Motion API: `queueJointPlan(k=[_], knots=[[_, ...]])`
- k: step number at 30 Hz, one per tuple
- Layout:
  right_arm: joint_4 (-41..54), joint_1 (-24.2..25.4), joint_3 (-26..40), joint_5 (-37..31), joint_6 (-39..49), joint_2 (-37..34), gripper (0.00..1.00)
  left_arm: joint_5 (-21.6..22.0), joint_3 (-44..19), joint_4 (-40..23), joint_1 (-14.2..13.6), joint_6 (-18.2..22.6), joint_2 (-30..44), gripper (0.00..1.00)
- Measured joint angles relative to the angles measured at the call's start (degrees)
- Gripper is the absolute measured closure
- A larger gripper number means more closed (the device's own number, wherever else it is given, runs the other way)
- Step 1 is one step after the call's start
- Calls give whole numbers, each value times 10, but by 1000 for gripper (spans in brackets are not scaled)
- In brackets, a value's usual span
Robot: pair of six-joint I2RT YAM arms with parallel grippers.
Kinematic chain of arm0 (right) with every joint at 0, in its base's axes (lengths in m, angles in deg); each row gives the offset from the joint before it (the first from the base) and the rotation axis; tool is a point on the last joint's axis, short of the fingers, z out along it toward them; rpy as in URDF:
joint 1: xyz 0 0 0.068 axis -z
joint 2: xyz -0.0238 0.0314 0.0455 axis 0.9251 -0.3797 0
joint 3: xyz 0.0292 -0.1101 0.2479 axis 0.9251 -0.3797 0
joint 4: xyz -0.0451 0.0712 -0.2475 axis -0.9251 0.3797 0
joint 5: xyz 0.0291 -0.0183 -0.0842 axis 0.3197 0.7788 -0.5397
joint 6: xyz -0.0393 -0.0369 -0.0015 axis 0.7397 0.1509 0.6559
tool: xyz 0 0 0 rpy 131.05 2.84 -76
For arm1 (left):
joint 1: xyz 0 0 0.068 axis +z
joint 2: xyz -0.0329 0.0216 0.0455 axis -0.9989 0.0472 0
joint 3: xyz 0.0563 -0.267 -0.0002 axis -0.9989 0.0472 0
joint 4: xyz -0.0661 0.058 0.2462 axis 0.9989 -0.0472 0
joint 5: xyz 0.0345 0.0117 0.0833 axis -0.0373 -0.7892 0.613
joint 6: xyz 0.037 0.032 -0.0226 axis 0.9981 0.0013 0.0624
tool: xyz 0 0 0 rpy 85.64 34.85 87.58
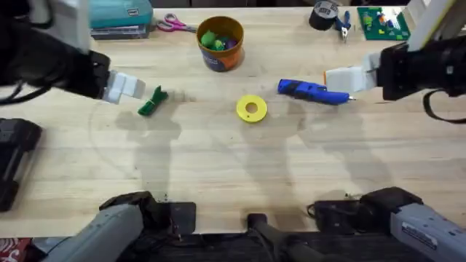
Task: Pick up the gripper from the table and insert it into the empty holder that is missing its gripper. Then pick up a screw, insert it into the mounting hole, and use the screwdriver to tighten it. Finally, clean up the table by picking up the vegetable and placing it into the bucket.
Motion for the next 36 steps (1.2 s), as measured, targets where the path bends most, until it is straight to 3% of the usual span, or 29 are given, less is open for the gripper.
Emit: queueJointPlan(k=[7,8,13,24,30,36], knots=[[0,0,0,0,1,0,5,-18,0,7,0,83,118,17],[0,0,0,0,1,0,5,-35,0,16,0,120,157,17],[0,0,0,0,2,0,6,-74,0,51,16,175,238,17],[0,0,0,0,2,0,5,-97,0,103,25,205,357,15],[0,0,0,0,2,0,5,-100,0,116,25,206,382,20],[0,0,0,0,2,0,5,-100,0,126,25,206,382,100]])
